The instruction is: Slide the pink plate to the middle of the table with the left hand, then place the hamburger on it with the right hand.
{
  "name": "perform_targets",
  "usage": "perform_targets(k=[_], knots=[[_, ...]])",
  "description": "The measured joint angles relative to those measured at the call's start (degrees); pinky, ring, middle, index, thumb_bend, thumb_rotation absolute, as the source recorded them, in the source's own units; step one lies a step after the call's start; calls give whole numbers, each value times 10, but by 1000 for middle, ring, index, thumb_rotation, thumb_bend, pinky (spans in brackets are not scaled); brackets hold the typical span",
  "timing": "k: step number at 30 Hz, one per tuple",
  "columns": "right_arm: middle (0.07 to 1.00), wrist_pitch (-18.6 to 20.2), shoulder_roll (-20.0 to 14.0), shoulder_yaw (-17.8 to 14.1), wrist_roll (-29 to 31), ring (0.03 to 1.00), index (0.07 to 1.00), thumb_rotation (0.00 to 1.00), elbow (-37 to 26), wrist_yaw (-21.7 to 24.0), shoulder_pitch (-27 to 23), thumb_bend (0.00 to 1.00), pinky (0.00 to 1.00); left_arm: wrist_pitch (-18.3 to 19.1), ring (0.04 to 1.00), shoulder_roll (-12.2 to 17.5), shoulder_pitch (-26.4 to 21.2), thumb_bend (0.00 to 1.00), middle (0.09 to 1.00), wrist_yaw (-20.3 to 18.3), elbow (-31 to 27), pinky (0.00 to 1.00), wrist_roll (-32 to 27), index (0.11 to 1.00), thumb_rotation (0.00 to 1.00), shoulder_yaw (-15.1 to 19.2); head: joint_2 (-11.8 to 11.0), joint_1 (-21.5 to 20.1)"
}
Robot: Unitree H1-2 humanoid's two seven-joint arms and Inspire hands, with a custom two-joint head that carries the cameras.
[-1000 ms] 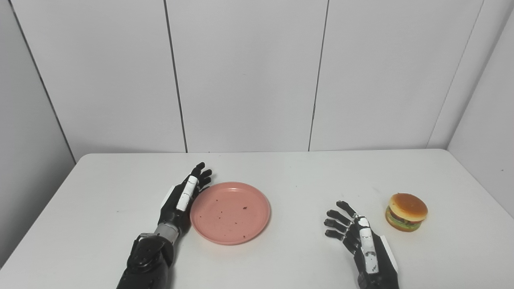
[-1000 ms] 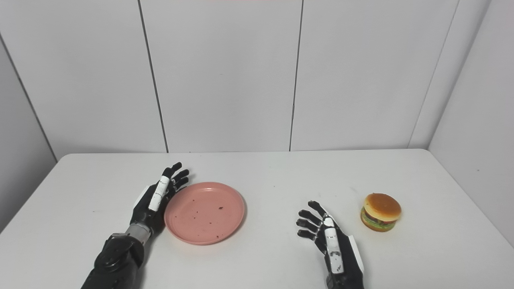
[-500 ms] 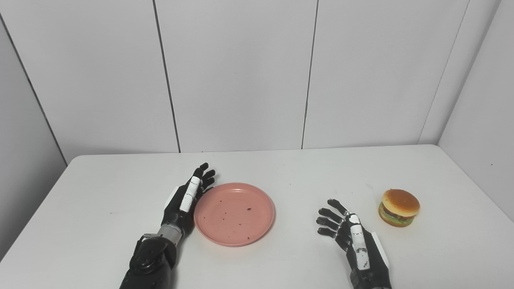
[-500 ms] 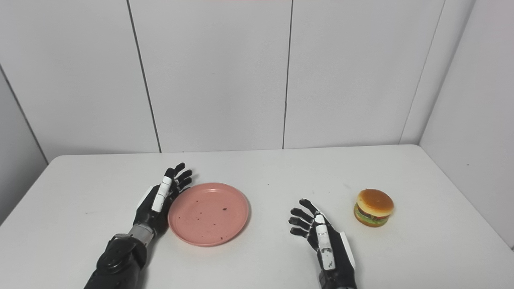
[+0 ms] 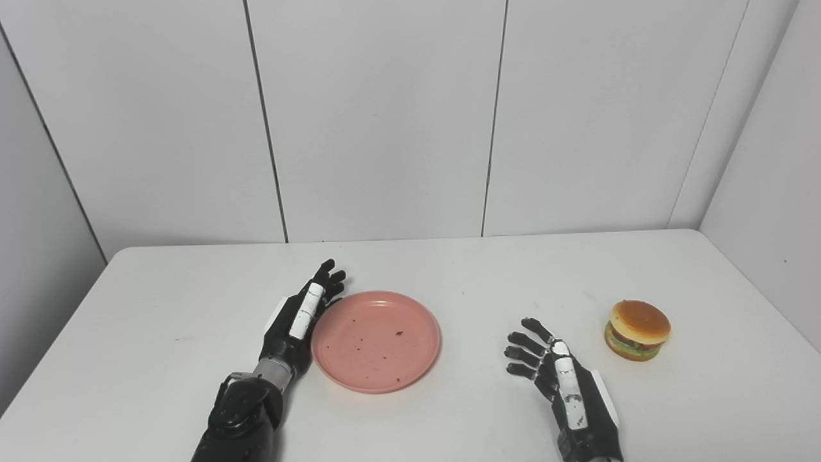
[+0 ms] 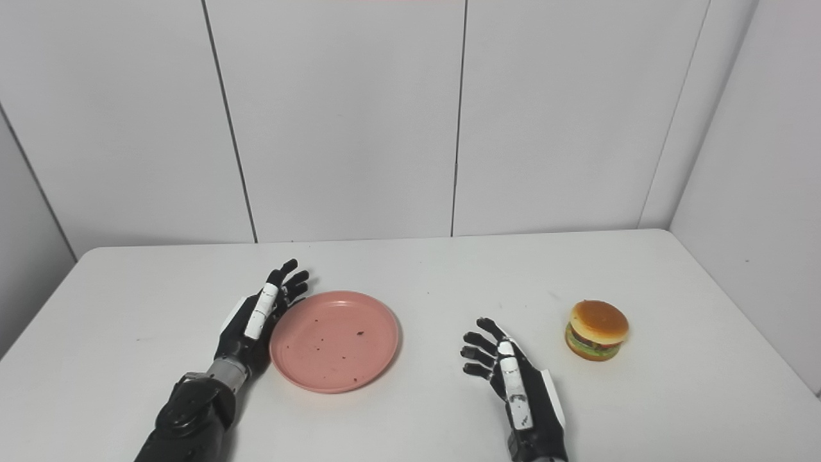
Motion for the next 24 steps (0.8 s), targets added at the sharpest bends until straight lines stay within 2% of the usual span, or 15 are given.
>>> perform_targets(k=[4, 8, 13, 15, 18, 20, 24], knots=[[761, 0, 2, -1, -5, 746, 820, 946, 1, -7, -1, 831, 711, -6, 959, 0, 0, 929, 929, -2, 5, 938, 0, 946, 845, 1, -1, -6], [778, 2, 9, -8, 1, 761, 828, 958, 0, -12, -2, 788, 724, -22, 964, 0, -7, 922, 932, -5, 26, 942, 0, 949, 847, 2, -8, -4], [794, 47, 23, -20, 26, 772, 831, 959, -25, -26, 0, 775, 716, -38, 965, 1, -21, 910, 940, -16, 53, 947, 0, 958, 863, 4, -19, -7], [788, 58, 23, -23, 27, 754, 821, 938, -42, -32, -1, 776, 680, -45, 963, 1, -24, 910, 940, -18, 61, 935, 0, 959, 868, 6, -20, -8], [768, 62, -2, -17, -13, 729, 812, 950, -70, -31, -11, 800, 642, -47, 961, 2, -26, 912, 936, -22, 65, 924, -1, 957, 865, 8, -21, -11], [766, 62, -36, -13, -56, 725, 807, 960, -95, -31, -25, 807, 626, -47, 956, 3, -26, 913, 931, -24, 66, 922, -1, 951, 854, 12, -24, -18], [781, 77, -80, -24, -96, 765, 818, 950, -146, -34, -64, 840, 677, -48, 948, 4, -27, 909, 924, -27, 71, 912, -1, 949, 848, 19, -27, -19]])
